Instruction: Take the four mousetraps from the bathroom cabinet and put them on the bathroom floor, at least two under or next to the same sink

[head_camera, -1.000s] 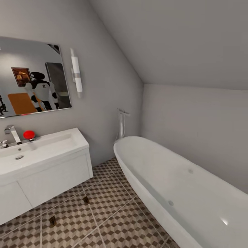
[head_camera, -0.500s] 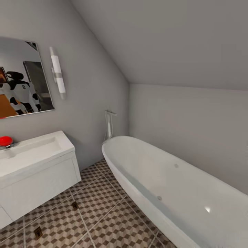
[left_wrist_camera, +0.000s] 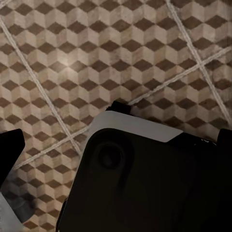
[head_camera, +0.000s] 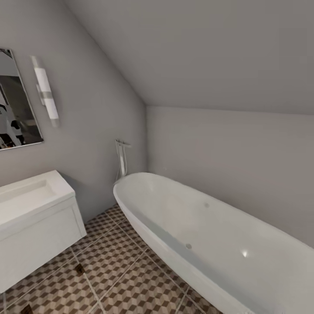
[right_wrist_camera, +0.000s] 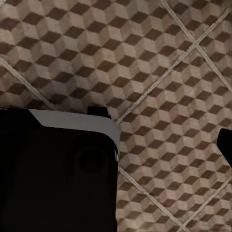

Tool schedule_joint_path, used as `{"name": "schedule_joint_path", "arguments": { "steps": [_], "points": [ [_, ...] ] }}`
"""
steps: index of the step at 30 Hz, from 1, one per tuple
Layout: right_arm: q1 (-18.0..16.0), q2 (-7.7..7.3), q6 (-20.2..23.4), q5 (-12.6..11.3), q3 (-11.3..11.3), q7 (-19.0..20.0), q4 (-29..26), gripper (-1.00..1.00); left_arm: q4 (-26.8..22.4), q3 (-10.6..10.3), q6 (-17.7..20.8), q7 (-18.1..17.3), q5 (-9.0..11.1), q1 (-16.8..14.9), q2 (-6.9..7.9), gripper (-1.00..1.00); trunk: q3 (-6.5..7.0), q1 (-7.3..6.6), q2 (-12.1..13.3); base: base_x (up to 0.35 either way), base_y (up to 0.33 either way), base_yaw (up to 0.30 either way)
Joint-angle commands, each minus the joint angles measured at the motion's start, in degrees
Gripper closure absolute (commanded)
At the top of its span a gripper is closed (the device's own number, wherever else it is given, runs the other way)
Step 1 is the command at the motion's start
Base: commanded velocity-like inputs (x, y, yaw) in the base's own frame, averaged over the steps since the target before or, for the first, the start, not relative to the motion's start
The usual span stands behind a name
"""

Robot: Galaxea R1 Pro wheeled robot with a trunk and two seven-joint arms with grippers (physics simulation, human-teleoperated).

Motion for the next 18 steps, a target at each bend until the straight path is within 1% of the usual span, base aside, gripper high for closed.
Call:
{"name": "schedule_joint_path", "arguments": {
  "steps": [1, 18],
  "points": [
    [-0.1, 0.02, -0.2, -0.1, 0.4, -0.3, 0.2, -1.00, 0.0, -0.5, -0.2, 0.2, 0.4, 0.0, -0.02, -1.00, -0.07, 0.00, 0.0, 0.000, 0.000, -0.253],
    [-0.1, 0.01, -0.2, -0.1, 0.4, -0.3, 0.2, -1.00, 0.0, -0.5, -0.2, 0.2, 0.4, 0.0, -0.05, -1.00, -0.07, 0.00, 0.0, 0.000, 0.000, -0.252]
  ]
}}
